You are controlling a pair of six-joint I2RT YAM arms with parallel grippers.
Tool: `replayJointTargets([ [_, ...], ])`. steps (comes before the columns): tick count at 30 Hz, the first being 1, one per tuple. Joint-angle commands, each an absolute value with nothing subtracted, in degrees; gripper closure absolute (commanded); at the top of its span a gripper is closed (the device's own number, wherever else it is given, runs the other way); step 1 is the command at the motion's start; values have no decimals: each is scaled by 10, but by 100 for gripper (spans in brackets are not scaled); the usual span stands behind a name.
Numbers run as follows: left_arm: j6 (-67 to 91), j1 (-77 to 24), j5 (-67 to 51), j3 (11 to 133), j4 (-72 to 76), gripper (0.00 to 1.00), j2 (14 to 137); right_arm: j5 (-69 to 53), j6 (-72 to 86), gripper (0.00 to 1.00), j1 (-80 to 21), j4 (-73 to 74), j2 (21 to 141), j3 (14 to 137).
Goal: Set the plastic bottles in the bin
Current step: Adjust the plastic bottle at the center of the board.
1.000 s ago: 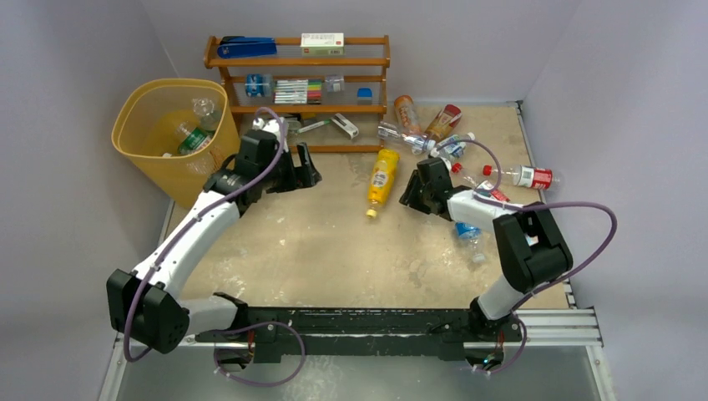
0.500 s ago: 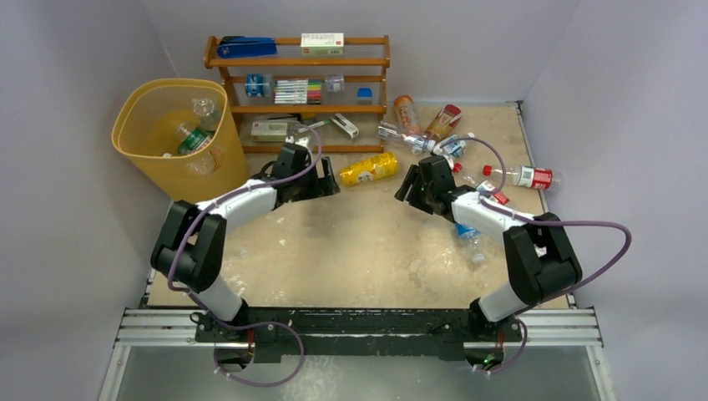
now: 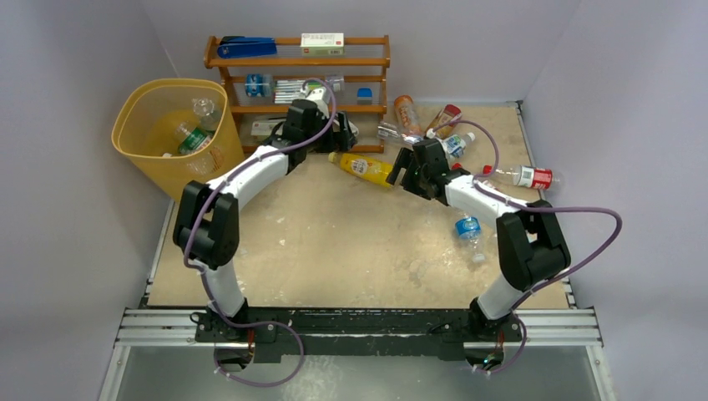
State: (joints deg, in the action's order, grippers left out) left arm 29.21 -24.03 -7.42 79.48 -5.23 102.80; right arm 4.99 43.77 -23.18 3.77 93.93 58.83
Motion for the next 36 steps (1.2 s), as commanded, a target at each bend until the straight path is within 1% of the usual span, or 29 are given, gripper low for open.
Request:
replayJointTargets([
  [1,202,-243,-121,851,-66,10,1071,57,435,9,-229,64,908,592],
  [3,175,-243,-109,864,-84,9,1084,56,442,6,-227,63,879,566],
  [7,183,-242,-97,895,-132,9,1113,51,436,5,-210,48,858,535],
  [12,264,-243,-92,845,-129,9,1078,43,406,7,-183,41,868,550],
  [15,348,-243,-102,792,-101,9,1047,54,391,7,-179,39,893,593],
  [20,463,-265,-140,752,-86,9,1039,62,385,8,-169,41,972,657],
  [25,555,-280,-128,687,-14,9,1003,71,377,8,-165,54,1042,744],
  [31,582,-283,-93,660,-2,8,982,77,365,8,-163,80,1121,839],
  [36,600,-284,-81,648,9,8,980,62,351,8,-163,87,1162,876],
])
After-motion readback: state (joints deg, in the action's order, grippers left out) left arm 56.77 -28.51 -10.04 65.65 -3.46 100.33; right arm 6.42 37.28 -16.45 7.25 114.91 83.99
